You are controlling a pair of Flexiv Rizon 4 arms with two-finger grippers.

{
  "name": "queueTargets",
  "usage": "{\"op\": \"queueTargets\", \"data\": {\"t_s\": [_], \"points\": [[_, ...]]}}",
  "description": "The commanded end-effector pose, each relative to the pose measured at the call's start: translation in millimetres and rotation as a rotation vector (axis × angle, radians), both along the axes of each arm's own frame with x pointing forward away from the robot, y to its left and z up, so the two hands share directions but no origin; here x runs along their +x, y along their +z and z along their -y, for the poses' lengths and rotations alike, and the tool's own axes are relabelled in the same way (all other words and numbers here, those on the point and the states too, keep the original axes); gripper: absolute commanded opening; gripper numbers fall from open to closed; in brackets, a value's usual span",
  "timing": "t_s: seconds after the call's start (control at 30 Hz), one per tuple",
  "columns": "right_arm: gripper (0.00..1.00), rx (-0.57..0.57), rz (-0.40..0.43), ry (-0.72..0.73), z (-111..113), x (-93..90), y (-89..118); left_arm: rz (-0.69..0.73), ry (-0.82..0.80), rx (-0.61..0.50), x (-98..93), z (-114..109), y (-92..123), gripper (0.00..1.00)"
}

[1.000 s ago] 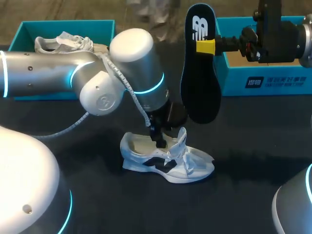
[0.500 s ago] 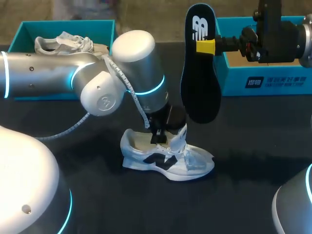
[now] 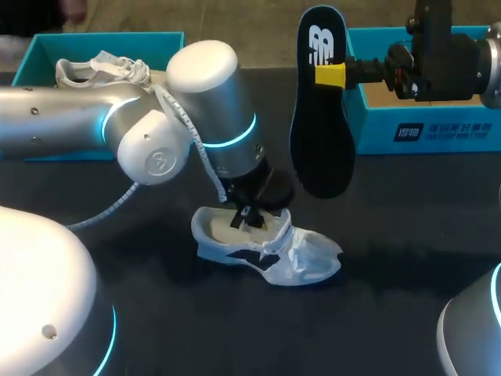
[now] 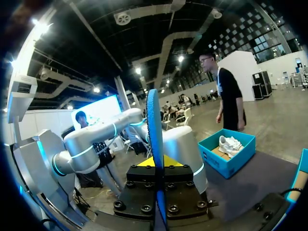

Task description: Take the shoe out of the shoebox, open the shoe tongue, remove and reinsert the insole, then place the shoe into the shoebox

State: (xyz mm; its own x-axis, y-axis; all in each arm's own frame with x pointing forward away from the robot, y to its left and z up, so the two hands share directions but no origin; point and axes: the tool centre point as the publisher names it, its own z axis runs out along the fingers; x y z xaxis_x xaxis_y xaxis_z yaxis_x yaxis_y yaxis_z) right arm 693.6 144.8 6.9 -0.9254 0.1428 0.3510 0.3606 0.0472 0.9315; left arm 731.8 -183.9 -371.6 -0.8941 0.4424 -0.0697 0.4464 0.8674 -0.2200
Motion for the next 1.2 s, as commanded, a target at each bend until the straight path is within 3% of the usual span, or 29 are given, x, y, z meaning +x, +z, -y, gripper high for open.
{"op": "queueTargets", "data": {"t_s": [0.03,0.33,0.73,1.2], "points": [[0.00,0.000,0.000,-0.001,-3,1.2,-1,0.031,-0.096,-0.007,-12.7,-13,22,0.00],[0.00,0.000,0.000,-0.001,-3,1.2,-1,0.115,-0.413,0.000,-33.8,-32,37,0.00],[0.00,0.000,0.000,-0.001,-3,1.2,-1,0.209,-0.740,0.005,-48.2,-53,48,0.00],[0.00,0.000,0.000,-0.001,-3,1.2,-1,0.197,-0.746,-0.019,-48.3,-54,52,0.00]]}}
